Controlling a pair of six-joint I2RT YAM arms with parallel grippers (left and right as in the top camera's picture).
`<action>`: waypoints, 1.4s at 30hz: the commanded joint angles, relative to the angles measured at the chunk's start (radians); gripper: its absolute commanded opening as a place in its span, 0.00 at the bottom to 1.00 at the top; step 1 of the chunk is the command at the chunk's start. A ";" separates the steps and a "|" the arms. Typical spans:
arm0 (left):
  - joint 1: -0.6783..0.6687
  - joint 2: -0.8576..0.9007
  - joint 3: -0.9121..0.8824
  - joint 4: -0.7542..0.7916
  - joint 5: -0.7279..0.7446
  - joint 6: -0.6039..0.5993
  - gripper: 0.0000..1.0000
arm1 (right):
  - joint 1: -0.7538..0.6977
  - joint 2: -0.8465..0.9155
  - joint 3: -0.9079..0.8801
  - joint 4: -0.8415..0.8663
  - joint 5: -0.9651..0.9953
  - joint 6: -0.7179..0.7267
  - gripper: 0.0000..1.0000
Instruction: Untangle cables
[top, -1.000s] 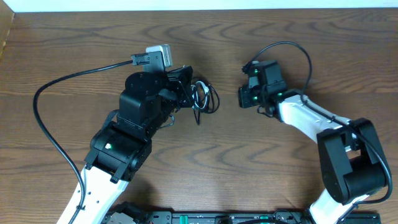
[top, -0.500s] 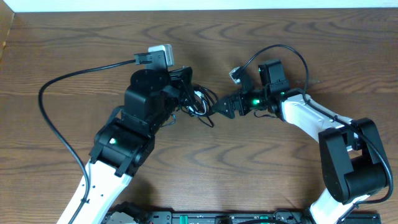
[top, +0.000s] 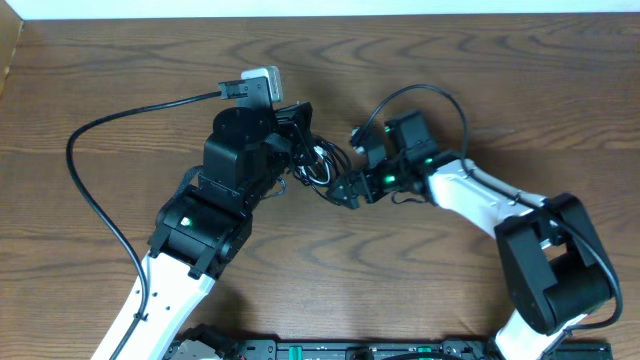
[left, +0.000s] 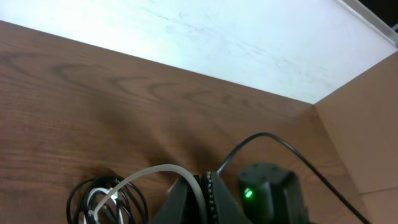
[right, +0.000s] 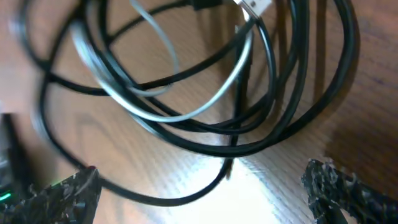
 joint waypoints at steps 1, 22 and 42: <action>-0.002 -0.003 0.001 0.005 -0.002 0.010 0.08 | 0.050 0.010 -0.002 0.000 0.195 0.084 0.99; -0.002 -0.006 0.001 -0.051 0.010 -0.013 0.08 | 0.101 0.031 -0.002 0.014 0.480 0.194 0.01; -0.002 -0.004 0.001 -0.344 -0.283 0.062 0.31 | 0.064 0.031 0.002 0.049 0.314 0.013 0.57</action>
